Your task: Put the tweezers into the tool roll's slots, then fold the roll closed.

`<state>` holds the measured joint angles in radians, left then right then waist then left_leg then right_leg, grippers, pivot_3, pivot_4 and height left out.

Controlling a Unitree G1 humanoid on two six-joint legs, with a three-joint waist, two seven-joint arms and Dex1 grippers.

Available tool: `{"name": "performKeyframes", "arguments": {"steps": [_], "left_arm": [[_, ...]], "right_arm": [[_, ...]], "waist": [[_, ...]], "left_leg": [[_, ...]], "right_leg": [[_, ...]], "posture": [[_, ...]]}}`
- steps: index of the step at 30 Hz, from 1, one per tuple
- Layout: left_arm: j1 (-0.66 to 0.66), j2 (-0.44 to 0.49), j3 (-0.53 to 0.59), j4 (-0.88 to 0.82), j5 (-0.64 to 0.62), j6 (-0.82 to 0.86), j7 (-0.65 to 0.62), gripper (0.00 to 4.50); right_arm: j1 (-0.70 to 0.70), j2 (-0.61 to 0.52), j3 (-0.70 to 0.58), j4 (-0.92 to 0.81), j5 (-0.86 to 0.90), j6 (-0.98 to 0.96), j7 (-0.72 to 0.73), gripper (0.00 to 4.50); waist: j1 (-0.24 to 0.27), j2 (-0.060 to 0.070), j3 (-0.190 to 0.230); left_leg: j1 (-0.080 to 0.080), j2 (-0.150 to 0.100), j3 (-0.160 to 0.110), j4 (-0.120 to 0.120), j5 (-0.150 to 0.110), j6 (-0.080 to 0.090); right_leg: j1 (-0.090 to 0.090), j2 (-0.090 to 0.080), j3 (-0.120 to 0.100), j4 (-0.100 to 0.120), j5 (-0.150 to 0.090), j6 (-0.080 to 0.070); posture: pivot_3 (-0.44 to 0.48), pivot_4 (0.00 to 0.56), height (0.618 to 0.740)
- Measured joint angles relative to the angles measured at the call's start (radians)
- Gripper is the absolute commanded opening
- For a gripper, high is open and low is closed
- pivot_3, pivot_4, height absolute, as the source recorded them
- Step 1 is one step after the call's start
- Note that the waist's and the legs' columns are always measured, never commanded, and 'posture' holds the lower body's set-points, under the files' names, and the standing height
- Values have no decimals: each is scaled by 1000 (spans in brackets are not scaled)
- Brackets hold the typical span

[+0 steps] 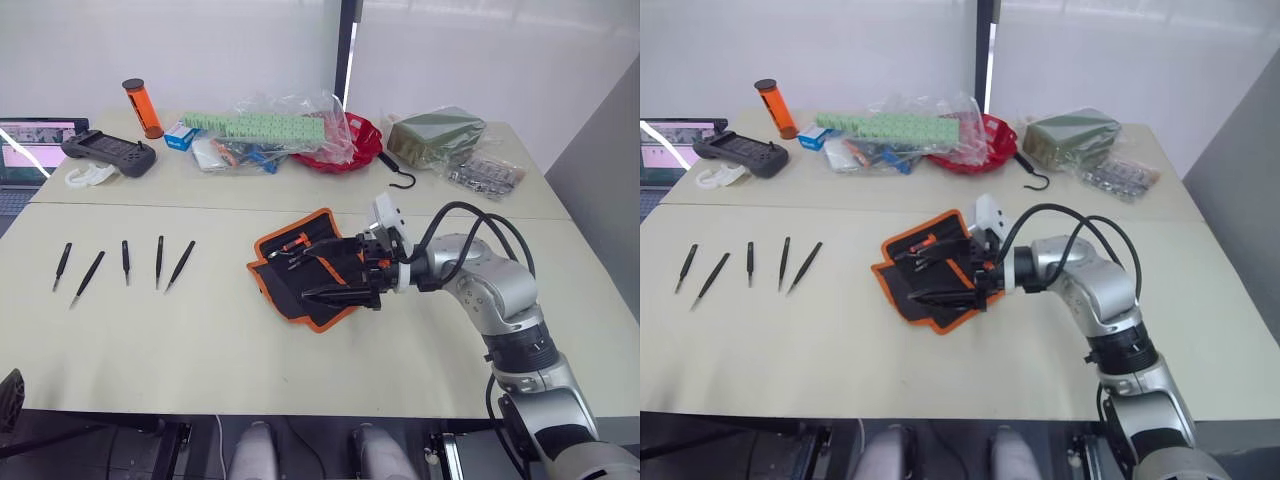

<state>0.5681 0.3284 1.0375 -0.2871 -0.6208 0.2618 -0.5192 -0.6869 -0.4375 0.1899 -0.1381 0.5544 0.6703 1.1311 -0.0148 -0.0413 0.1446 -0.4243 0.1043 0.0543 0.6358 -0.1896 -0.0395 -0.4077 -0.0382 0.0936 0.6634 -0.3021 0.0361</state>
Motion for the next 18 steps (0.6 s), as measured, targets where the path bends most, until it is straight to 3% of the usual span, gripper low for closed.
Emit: {"name": "performKeyframes", "arguments": {"steps": [4, 9, 18], "left_arm": [[-70, 105, -1, 85, -16, 37, 30, 4500], [-275, 293, -50, 282, -1, 68, 49, 4500], [-676, 529, -325, 768, 129, 108, -5, 4500]], "right_arm": [[-3, 3, 4, -1, -16, -17, -16, 4460], [0, -14, 24, -21, -44, -52, -18, 4460], [35, -67, 10, -98, -49, -39, -55, 4460]], "waist": [[2, 0, 0], [1, 0, 0], [1, -2, 0]], "left_leg": [[0, 0, 0, -1, 0, 0], [0, 0, 0, -1, 0, 0], [-2, 0, 2, -7, 1, -1]], "right_leg": [[-1, 0, -1, 0, 0, 0], [-1, 0, -1, 1, 0, 0], [-7, 0, -3, 2, 0, -1]], "posture": [[0, 150, 737], [0, 150, 737], [0, 150, 737]]}}
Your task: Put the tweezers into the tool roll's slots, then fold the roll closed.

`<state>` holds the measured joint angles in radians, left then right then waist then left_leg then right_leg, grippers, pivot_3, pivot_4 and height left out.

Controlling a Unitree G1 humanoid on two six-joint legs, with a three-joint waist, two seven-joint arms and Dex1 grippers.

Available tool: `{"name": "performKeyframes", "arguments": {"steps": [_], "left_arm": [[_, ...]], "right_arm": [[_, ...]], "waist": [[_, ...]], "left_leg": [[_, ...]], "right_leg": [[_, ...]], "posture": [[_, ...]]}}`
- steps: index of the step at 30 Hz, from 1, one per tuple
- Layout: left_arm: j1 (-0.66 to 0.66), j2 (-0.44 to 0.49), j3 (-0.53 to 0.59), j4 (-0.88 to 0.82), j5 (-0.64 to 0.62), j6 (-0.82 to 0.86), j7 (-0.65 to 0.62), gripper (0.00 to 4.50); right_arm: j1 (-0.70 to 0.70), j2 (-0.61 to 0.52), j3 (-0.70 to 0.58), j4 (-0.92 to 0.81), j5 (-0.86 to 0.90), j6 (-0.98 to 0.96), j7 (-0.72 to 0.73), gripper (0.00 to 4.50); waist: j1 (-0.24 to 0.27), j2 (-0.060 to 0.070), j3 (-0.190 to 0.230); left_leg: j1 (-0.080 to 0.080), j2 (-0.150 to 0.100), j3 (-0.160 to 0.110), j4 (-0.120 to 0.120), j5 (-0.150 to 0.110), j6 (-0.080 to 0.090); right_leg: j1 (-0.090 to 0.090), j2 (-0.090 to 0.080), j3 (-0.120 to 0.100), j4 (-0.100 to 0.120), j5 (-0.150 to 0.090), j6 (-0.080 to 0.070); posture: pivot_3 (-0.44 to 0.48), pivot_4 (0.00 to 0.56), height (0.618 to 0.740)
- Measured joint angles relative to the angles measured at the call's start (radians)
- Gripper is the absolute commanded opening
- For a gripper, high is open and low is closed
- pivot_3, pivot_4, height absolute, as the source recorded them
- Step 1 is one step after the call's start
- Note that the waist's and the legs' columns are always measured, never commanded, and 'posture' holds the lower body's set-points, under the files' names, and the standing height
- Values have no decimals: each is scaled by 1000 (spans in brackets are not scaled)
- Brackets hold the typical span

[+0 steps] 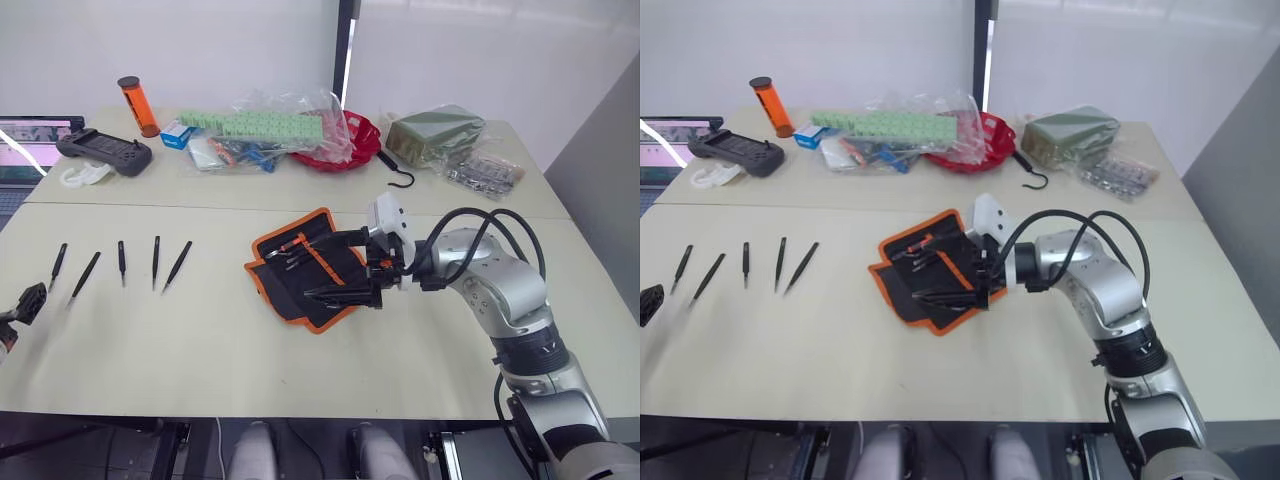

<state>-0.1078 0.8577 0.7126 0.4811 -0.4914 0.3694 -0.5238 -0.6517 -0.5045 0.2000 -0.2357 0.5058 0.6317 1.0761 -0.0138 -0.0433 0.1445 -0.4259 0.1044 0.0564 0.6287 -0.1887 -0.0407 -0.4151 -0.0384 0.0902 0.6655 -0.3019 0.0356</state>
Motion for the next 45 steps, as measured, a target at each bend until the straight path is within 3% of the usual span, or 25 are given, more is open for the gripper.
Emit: {"name": "performKeyframes", "arguments": {"steps": [8, 14, 15, 27, 40, 45], "left_arm": [[-315, 54, -178, 438, 147, -130, -31, 4500], [-426, 72, -224, 620, 202, -209, -23, 4500], [-445, 72, -233, 646, 214, -224, -21, 3963], [-522, 73, -271, 739, 255, -267, -11, 37], [-528, 92, -223, 755, 227, -305, 1, 13], [-523, 101, -227, 591, 200, -315, -125, 13]], "right_arm": [[11, -23, -34, -73, 24, 52, -68, 4460], [17, -39, -58, -92, 29, 64, -99, 4460], [22, -41, -59, -97, 29, 69, -103, 4500], [42, -48, -60, -127, 29, 79, -145, 4500], [42, -53, -58, -128, 29, 79, -155, 4500], [56, -59, -57, -124, 24, 73, -164, 4500]], "waist": [[0, -1, 0], [3, -1, 0], [4, -1, 0], [16, -1, 0], [22, -1, 0], [29, -1, 0]], "left_leg": [[-5, 0, 1, 0, 0, 0], [-5, 0, 1, 1, 0, -1], [-5, 0, 1, 2, 0, -1], [-5, 0, 0, 4, 1, -1], [-5, 0, 0, 5, 1, -1], [-6, 0, 0, 5, 2, -3]], "right_leg": [[-8, 0, 0, 9, 0, 0], [-8, 0, -1, 11, 0, 0], [-8, 0, -1, 12, 0, 0], [-8, 0, -1, 14, 0, 0], [-8, 0, -1, 15, 0, 0], [-7, 0, -1, 15, 0, 0]], "posture": [[0, 150, 737], [0, 150, 737], [0, 150, 737], [0, 150, 737], [0, 150, 737], [0, 150, 737]]}}
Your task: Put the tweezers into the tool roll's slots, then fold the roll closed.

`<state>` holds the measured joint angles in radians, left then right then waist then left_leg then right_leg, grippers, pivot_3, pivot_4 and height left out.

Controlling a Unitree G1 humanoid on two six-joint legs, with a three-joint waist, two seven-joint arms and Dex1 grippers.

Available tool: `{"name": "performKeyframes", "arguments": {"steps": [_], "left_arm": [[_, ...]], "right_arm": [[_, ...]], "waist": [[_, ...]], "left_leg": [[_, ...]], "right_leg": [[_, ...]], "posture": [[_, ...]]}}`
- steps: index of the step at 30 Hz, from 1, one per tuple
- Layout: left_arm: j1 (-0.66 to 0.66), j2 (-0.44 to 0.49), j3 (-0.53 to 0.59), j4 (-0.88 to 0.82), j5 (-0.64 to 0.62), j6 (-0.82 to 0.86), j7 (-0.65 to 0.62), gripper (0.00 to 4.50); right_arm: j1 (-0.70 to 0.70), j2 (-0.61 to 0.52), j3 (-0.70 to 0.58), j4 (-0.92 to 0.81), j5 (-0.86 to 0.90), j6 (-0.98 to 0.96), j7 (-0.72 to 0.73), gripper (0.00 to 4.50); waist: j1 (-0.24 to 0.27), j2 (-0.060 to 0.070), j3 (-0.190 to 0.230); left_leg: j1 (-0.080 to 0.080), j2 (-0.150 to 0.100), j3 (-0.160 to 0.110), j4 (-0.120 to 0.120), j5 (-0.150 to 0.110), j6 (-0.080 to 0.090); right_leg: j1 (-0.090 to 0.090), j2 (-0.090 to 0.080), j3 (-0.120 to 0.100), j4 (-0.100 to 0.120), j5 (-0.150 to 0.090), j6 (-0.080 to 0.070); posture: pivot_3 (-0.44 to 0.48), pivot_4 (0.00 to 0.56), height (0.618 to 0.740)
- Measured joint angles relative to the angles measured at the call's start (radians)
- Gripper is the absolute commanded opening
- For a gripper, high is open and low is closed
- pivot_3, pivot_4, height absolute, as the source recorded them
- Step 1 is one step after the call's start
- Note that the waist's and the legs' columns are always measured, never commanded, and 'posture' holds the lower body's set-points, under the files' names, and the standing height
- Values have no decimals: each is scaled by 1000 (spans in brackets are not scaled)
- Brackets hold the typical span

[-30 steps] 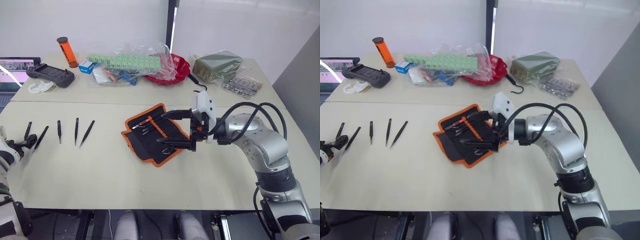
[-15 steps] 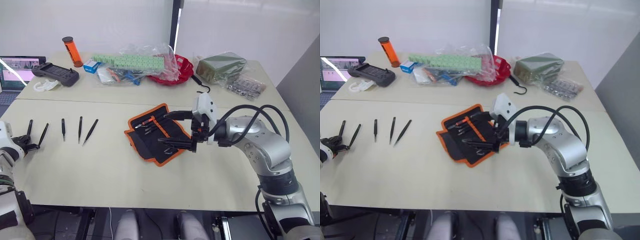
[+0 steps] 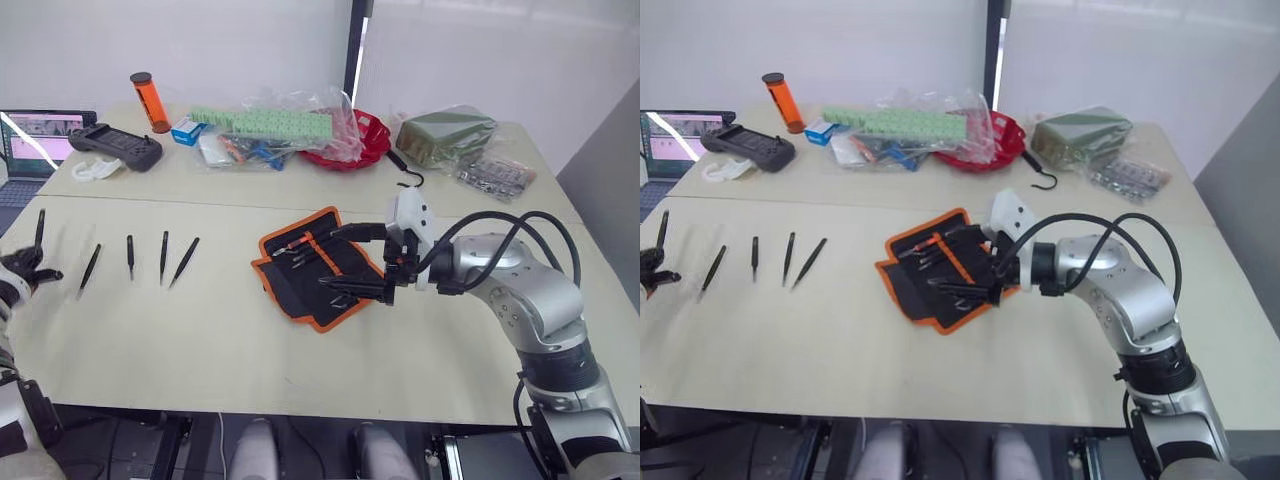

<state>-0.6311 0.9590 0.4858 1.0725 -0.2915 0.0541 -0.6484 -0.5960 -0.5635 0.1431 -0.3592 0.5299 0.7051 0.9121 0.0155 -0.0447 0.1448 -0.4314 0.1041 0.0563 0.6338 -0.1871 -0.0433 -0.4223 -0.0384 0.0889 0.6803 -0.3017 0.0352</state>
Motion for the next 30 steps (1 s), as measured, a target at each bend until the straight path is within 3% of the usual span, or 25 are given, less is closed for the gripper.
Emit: {"name": "performKeyframes", "arguments": {"steps": [5, 6, 12, 17, 18, 30], "left_arm": [[106, -29, -39, -408, -81, 132, -148, 13], [145, -42, -53, -520, -111, 186, -176, 0], [258, -80, -125, -970, -295, 471, -277, 0], [256, -67, -237, -1145, -330, 597, -306, 0], [249, -64, -271, -1158, -323, 621, -305, 0], [122, -94, -505, -1254, -280, 781, -284, 0]], "right_arm": [[32, 14, -1, 19, -18, -8, -38, 4500], [41, 23, -2, 24, -20, -9, -51, 3954], [121, 77, 1, 62, -92, -56, -149, 1955], [211, 147, 28, 101, -176, -111, -245, 185], [225, 154, 34, 107, -194, -117, -264, 30], [302, 242, 44, 177, -299, -175, -389, 30]], "waist": [[-4, 0, 0], [-5, 0, 0], [-16, 0, 0], [-18, 0, 0], [-19, 0, 0], [-22, 0, 0]], "left_leg": [[0, 0, 0, 0, 0, 0], [0, 0, 0, 0, 0, 0], [0, 0, -1, 0, 0, 0], [1, 0, -1, 1, 0, 0], [1, 0, -1, 1, 0, 0], [0, 0, -3, 2, 0, 0]], "right_leg": [[0, 0, 1, 1, 0, 0], [0, 0, 1, 1, 0, 0], [0, 1, 2, 1, 0, 0], [0, 1, 3, 1, 0, 0], [1, 1, 3, 1, 0, 0], [0, 3, 5, 1, 0, 0]], "posture": [[0, 150, 737], [0, 150, 737], [0, 150, 737], [0, 150, 737], [0, 150, 737], [0, 150, 737]]}}
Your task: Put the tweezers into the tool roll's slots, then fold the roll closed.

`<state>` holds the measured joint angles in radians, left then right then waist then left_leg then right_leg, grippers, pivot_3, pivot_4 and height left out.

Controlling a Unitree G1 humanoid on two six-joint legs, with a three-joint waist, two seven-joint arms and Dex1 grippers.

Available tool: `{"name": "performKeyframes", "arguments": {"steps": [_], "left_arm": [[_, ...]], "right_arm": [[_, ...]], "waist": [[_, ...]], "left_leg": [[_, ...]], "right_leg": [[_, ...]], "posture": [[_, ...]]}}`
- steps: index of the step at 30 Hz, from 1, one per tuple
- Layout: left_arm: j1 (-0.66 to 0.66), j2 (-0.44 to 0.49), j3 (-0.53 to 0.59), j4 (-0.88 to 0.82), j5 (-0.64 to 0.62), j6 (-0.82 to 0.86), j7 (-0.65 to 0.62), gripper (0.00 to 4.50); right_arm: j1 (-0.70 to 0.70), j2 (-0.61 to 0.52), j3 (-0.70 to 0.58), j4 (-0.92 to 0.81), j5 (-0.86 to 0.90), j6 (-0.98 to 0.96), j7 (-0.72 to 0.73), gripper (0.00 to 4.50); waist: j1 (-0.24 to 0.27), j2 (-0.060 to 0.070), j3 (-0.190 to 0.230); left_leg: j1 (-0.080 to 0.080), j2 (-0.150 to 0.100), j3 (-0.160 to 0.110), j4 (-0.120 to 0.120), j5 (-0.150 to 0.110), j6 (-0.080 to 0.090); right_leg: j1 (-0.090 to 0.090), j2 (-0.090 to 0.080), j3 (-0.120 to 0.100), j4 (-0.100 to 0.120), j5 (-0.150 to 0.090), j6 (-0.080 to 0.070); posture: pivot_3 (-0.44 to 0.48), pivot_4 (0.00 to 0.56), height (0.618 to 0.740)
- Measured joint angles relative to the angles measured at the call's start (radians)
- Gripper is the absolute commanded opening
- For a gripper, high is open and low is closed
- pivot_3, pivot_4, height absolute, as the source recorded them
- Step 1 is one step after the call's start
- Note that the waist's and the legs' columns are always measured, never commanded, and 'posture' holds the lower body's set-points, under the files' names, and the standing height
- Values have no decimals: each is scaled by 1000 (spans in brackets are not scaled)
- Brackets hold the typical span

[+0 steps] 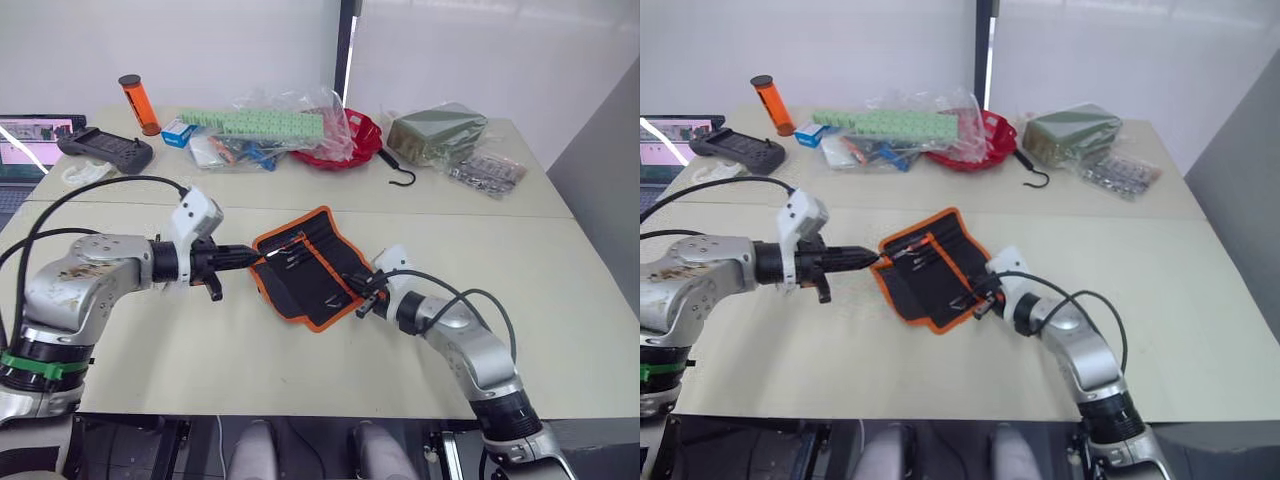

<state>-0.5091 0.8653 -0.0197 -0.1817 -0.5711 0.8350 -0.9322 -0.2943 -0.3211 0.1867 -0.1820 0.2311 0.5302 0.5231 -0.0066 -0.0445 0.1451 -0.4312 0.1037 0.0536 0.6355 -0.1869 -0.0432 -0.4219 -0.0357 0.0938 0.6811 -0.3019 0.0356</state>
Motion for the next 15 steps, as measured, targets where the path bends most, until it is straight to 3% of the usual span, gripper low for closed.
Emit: {"name": "performKeyframes", "arguments": {"steps": [15], "left_arm": [[-80, -50, -136, 50, 114, -30, -30, 0]], "right_arm": [[70, 32, 3, 17, -38, -70, -7, 30]], "waist": [[-1, 0, 0]], "left_leg": [[0, 0, -1, 1, 0, 0]], "right_leg": [[1, 1, 1, 0, 0, 0]], "posture": [[0, 150, 737]]}}
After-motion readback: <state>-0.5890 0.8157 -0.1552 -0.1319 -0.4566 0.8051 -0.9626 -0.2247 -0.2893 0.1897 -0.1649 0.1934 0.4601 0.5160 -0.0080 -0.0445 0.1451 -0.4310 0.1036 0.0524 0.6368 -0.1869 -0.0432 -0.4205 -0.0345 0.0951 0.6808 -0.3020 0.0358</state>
